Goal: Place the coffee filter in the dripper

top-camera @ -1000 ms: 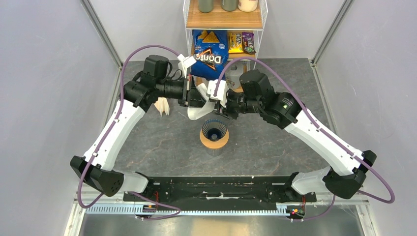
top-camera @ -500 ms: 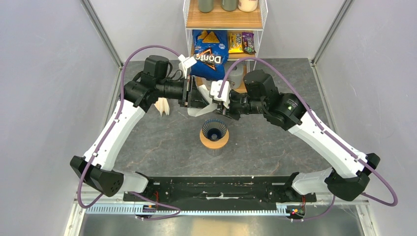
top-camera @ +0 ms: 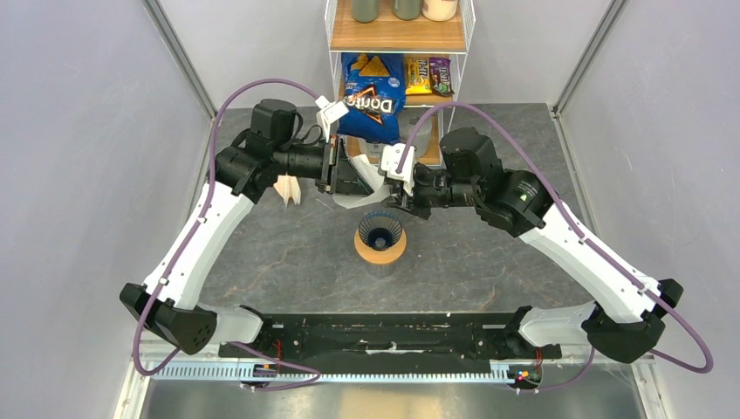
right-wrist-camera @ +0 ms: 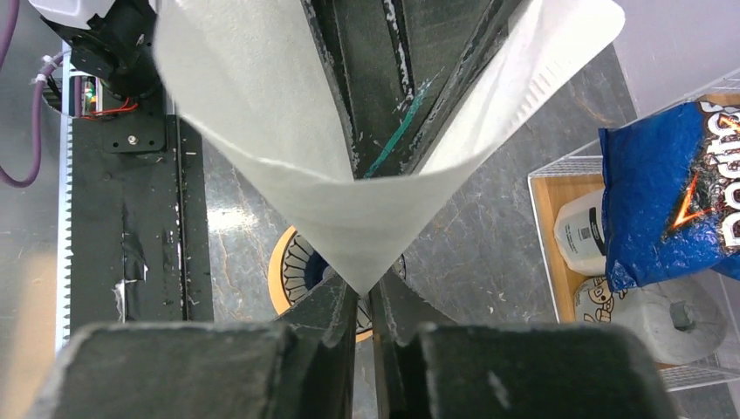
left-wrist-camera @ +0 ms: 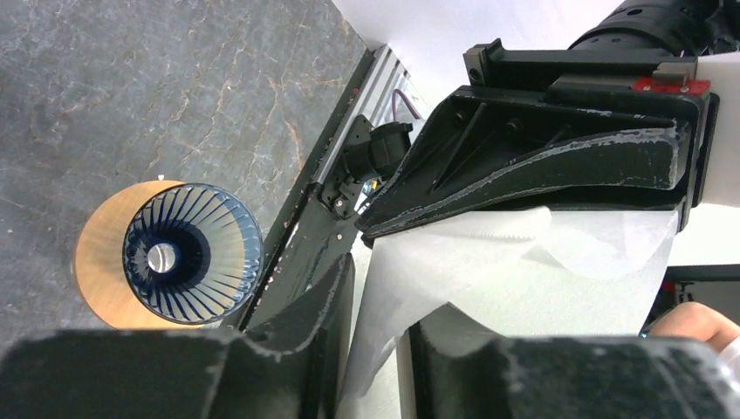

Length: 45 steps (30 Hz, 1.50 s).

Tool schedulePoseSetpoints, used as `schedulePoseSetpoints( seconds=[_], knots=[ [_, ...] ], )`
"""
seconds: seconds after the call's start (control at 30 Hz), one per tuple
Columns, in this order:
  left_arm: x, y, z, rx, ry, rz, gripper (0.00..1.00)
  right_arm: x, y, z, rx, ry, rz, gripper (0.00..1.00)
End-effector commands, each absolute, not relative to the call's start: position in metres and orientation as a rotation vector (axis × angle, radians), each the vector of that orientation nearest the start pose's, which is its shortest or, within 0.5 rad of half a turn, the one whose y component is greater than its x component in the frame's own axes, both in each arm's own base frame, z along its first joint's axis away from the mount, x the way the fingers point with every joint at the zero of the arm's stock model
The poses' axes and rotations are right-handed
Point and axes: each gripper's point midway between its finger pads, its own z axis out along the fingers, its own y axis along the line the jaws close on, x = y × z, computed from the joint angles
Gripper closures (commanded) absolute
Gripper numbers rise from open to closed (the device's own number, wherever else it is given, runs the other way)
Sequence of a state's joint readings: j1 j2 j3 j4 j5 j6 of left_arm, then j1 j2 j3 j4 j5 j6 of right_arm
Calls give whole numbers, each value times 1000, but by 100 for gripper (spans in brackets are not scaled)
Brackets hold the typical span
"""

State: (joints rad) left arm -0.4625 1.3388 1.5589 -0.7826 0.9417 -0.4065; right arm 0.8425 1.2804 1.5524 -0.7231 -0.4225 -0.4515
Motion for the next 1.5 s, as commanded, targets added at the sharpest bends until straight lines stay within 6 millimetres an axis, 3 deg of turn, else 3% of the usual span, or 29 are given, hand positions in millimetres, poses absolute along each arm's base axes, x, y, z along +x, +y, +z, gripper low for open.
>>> schedulePoseSetpoints(
  seconds=[0.0, 0.17, 0.37, 0.57, 0.83, 1.0, 1.3, 1.47],
  knots=[
    [194, -269, 380, 755, 2027, -1497, 67, 192, 308, 362, -1415, 1437, 721, 86],
    [194, -269, 388, 783, 1980, -1480, 64, 191, 307, 360, -1417, 1445, 723, 97],
    [191, -264, 396, 845, 1900, -1418, 53, 190, 305, 356, -1421, 1465, 720, 98],
    [187, -264, 400, 908, 1840, -1413, 55, 189, 306, 353, -1419, 1499, 743, 100],
    [181, -263, 412, 1018, 1684, -1376, 55, 171, 306, 351, -1481, 1473, 837, 100],
    [180, -263, 412, 1051, 1650, -1367, 51, 165, 305, 353, -1489, 1457, 858, 100],
    [169, -265, 415, 1121, 1587, -1376, 59, 160, 305, 351, -1491, 1490, 895, 100],
    [163, -267, 407, 1171, 1576, -1349, 56, 157, 306, 354, -1494, 1480, 916, 100]
  ],
)
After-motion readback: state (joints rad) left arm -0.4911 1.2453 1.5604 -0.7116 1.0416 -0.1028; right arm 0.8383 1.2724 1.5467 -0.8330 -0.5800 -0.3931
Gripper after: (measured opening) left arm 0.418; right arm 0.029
